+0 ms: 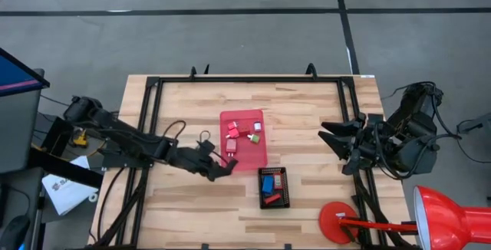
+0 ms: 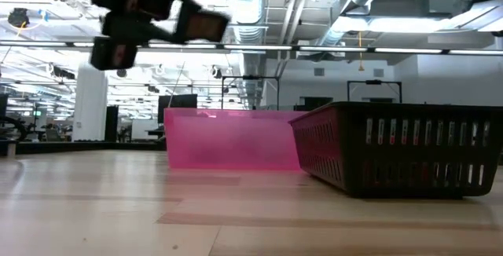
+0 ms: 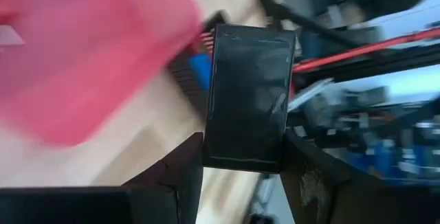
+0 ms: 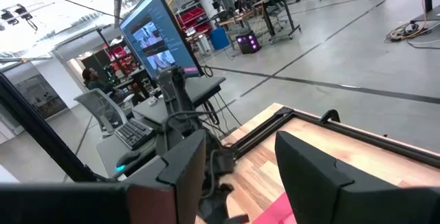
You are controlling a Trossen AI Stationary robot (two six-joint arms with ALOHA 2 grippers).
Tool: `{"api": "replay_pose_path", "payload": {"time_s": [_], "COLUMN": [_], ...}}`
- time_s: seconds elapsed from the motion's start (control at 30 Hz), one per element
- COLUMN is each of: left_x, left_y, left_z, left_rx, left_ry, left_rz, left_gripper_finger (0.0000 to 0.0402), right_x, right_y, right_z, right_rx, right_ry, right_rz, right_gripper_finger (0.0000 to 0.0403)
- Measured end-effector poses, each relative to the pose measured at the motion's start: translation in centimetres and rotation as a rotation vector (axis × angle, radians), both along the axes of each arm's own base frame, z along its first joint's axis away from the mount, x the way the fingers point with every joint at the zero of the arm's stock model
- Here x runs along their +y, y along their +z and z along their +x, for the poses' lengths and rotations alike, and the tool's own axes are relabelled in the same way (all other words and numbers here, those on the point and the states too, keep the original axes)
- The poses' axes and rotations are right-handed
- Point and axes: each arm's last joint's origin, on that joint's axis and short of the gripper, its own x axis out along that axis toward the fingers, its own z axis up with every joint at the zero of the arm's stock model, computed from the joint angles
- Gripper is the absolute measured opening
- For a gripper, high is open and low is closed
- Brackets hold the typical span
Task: Pick & Place Office items
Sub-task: Put the black digital timer into the black bin
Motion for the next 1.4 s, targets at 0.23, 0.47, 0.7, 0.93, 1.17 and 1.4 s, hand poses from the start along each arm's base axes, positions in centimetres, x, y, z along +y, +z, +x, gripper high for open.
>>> {"api": "replay_pose_path", "payload": {"time_s": [0.23,0.47,0.7,0.93,1.17,1.4], "left_x": [-2.3,-3.9,-3.7,-2.9,-2.0,-0.6], "left_y": [-0.3,1.3,1.9,0.9,-0.9,-3.0], "left_z": [4.4,8.7,11.6,13.9,16.0,17.2], "left_rx": [-0.094,-0.136,-0.067,0.038,0.125,0.163], "left_ry": [-0.087,-0.201,-0.299,-0.394,-0.451,-0.481], "left_rz": [0.02,0.197,0.449,0.511,0.527,0.513], "left_gripper_finger": [0.0154,0.0158,0.0158,0.0155,0.016,0.0158], "right_x": [0.1,0.4,0.6,0.6,0.6,0.6], "right_y": [0.0,0.0,0.0,0.0,0.0,0.0], "right_z": [-0.1,-0.4,-0.6,-0.7,-0.7,-0.7], "right_rx": [0.0,0.0,0.002,0.005,0.01,0.01], "right_ry": [0.009,0.03,0.043,0.044,0.044,0.043], "right_rz": [0.0,0.0,-0.004,-0.014,-0.025,-0.025], "right_gripper_finger": [0.017,0.017,0.017,0.017,0.017,0.017]}}
